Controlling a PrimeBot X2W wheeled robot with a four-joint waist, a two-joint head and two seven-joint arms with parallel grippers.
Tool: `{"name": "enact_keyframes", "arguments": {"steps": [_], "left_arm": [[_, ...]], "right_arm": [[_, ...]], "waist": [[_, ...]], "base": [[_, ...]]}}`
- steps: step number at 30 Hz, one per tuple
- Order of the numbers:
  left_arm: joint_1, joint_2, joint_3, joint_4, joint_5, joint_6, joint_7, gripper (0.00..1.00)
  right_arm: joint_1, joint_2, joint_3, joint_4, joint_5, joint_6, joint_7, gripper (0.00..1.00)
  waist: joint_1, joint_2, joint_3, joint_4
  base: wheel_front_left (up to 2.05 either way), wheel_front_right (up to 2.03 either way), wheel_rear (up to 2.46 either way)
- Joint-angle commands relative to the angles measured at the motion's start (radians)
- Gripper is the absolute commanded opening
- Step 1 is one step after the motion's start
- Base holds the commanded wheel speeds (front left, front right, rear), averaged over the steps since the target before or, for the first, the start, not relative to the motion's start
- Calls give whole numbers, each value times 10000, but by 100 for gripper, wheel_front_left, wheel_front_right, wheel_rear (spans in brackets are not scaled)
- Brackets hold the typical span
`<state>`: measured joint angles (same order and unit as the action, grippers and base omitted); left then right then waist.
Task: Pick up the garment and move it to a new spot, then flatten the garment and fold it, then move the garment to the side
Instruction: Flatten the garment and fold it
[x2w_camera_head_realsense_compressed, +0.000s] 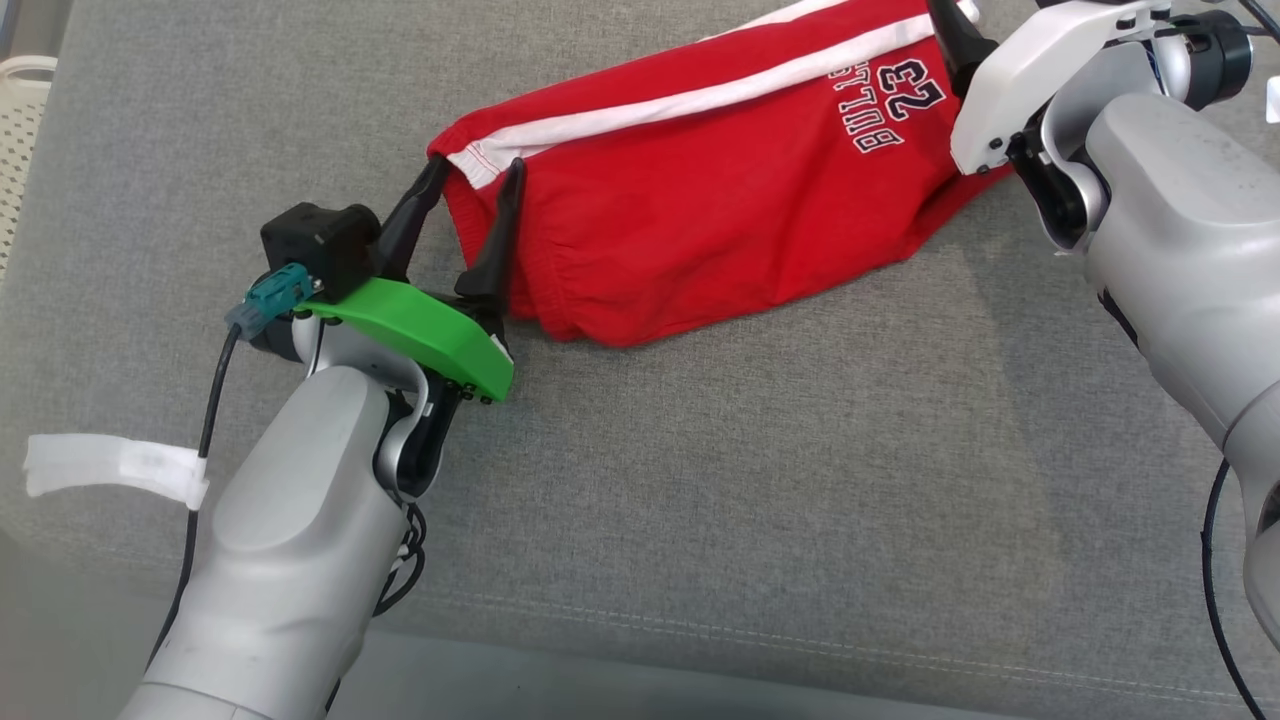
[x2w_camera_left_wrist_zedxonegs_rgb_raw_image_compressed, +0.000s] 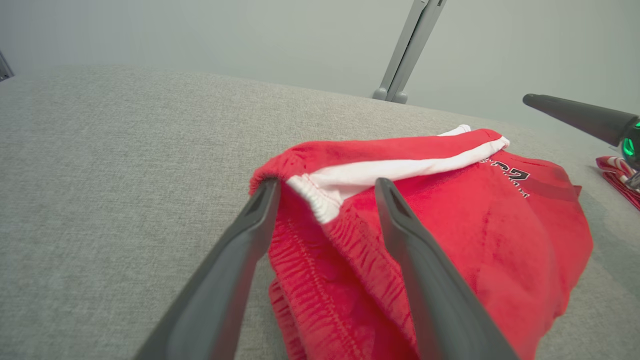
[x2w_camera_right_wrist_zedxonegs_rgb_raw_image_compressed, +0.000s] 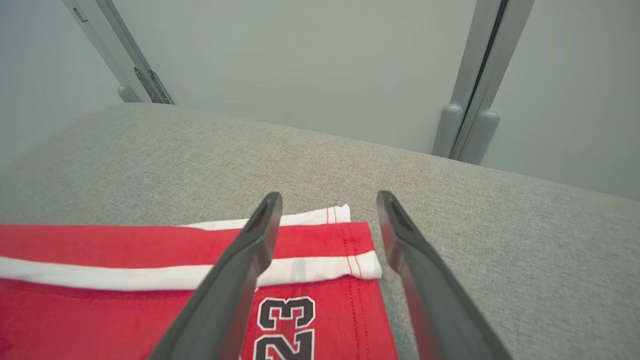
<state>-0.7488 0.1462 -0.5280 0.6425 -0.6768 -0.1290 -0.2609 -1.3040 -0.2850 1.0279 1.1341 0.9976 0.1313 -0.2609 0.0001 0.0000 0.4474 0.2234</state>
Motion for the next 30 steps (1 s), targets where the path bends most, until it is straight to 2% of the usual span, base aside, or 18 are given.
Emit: {"name": "enact_keyframes", "arguments": {"steps": [1,18,24,30], "left_arm": [[147,14,99,-15,157,-21,-42,100],[2249,-275,2599,-1880,2484,-19,-43,100],[3144,-531,3486,-3106,3587,109,-41,100],[4085,-735,4240,-4059,4216,170,-41,100]], "right_arm": [[113,-23,26,-10,104,-13,-45,100],[1431,-509,-404,-1017,-259,-13,-53,100],[2001,-492,-445,-792,-197,-13,-54,100],[2347,-466,-310,-471,27,-13,-54,100]], "waist": [[-1,0,-88,-50],[-1,0,-894,-450],[-1,0,-1197,-434],[-1,0,-1387,-357]], "base": [[0,0,0],[0,0,0],[0,0,0],[0,0,0]]}}
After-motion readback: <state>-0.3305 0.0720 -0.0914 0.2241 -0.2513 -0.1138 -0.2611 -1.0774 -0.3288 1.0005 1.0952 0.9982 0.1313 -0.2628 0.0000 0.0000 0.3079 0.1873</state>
